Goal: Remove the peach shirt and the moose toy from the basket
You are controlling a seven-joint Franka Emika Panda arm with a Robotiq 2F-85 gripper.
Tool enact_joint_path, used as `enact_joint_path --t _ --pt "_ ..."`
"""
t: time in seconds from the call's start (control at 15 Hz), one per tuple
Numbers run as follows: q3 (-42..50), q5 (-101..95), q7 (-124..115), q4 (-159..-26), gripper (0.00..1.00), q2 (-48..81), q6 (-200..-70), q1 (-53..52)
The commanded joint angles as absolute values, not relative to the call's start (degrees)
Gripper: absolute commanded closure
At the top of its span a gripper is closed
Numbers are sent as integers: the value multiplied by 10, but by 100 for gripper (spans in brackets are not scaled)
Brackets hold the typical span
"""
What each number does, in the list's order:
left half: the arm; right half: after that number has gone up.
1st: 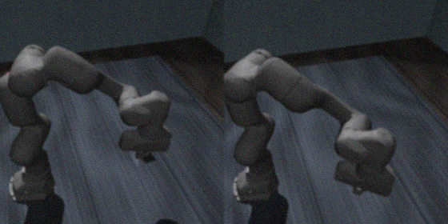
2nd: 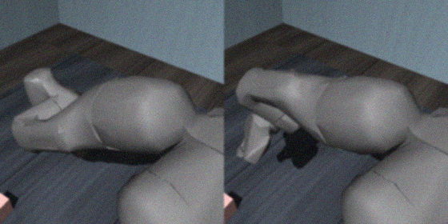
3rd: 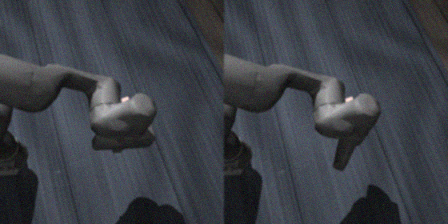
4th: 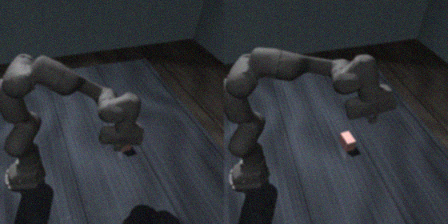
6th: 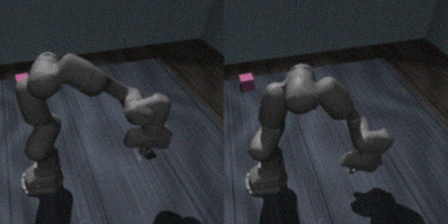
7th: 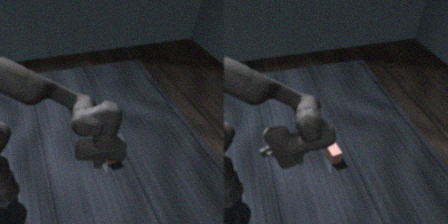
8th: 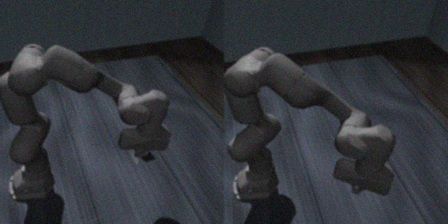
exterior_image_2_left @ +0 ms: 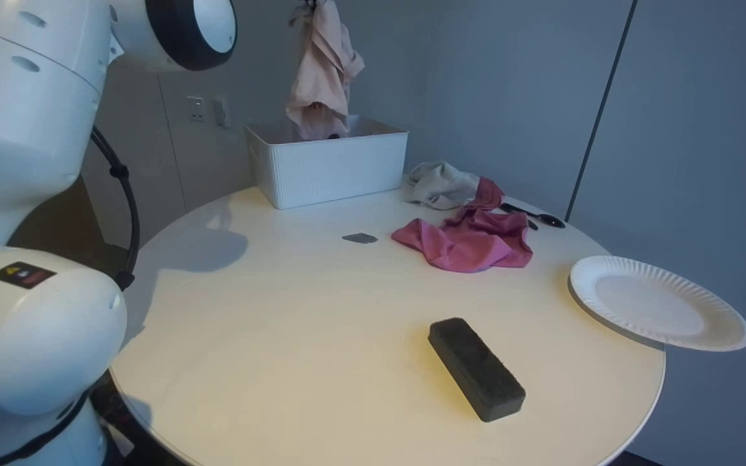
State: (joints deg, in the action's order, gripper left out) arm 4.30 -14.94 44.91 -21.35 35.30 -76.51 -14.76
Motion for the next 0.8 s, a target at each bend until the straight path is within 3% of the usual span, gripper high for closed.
enact_joint_path --t 0.0,0.73 --pt "53 -165 375 -213 95 295 -749 -144" --pt "84 -204 168 -211 94 189 -675 -78"
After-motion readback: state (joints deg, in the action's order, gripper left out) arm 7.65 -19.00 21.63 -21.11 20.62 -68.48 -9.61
